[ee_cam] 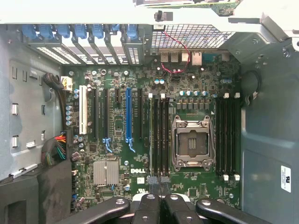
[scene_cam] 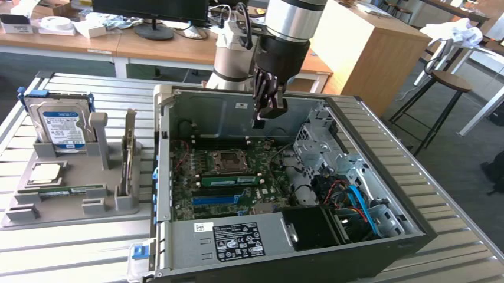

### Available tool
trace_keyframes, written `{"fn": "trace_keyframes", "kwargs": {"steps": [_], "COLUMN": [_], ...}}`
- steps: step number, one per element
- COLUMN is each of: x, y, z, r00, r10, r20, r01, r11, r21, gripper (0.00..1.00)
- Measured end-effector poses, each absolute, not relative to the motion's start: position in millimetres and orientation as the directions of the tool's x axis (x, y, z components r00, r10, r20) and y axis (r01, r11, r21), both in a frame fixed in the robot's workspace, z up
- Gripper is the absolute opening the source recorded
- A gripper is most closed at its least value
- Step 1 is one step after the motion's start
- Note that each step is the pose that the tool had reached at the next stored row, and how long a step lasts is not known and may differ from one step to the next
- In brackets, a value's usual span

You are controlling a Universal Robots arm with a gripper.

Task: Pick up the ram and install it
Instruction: 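Press down the ram until it locks into place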

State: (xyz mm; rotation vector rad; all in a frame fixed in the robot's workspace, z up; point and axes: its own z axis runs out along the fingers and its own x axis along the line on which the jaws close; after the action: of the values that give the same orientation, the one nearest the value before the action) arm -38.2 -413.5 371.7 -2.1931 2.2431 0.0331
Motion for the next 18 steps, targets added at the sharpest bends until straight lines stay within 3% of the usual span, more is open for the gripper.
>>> {"fn": "trace_keyframes", "kwargs": {"steps": [18], "x": [-21.3], "y": [-413.5], "z": [371.7], "r00": [-0.023], "r10": [-1.0], "r20": [-0.018], "r01": [-1.0], "r11": [0.023], "r21": [0.012], "gripper": [0.1]}}
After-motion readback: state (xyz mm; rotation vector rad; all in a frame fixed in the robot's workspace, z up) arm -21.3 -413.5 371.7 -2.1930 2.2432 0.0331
